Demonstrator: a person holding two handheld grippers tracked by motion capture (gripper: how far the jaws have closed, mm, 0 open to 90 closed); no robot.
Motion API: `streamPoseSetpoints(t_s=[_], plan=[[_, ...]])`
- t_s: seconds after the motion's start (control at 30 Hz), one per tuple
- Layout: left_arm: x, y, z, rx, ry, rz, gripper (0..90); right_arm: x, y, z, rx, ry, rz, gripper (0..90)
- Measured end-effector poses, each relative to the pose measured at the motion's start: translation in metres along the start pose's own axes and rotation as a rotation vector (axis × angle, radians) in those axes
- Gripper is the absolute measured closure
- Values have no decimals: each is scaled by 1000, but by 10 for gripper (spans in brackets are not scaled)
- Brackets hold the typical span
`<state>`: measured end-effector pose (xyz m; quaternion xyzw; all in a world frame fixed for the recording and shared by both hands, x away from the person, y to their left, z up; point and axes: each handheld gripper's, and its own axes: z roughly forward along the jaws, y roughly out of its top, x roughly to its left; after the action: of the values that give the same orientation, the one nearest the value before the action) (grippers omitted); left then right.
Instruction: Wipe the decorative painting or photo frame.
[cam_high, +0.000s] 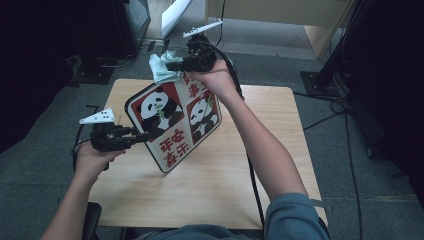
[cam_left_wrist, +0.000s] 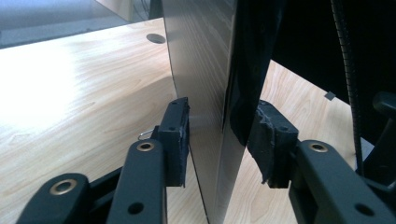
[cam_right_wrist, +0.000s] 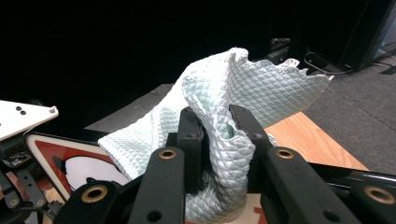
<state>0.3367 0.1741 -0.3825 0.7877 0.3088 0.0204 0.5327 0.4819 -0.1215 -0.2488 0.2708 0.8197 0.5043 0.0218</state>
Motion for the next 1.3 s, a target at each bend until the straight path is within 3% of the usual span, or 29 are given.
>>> streamPoseSetpoints(t_s=[0.43, 1.3], plan=[[0, 0, 1, 12, -8, -9, 648, -9, 1, -3, 2, -10, 27, 758], [2, 1, 0, 22, 10, -30, 734, -30, 0, -21, 0, -95, 49, 763]])
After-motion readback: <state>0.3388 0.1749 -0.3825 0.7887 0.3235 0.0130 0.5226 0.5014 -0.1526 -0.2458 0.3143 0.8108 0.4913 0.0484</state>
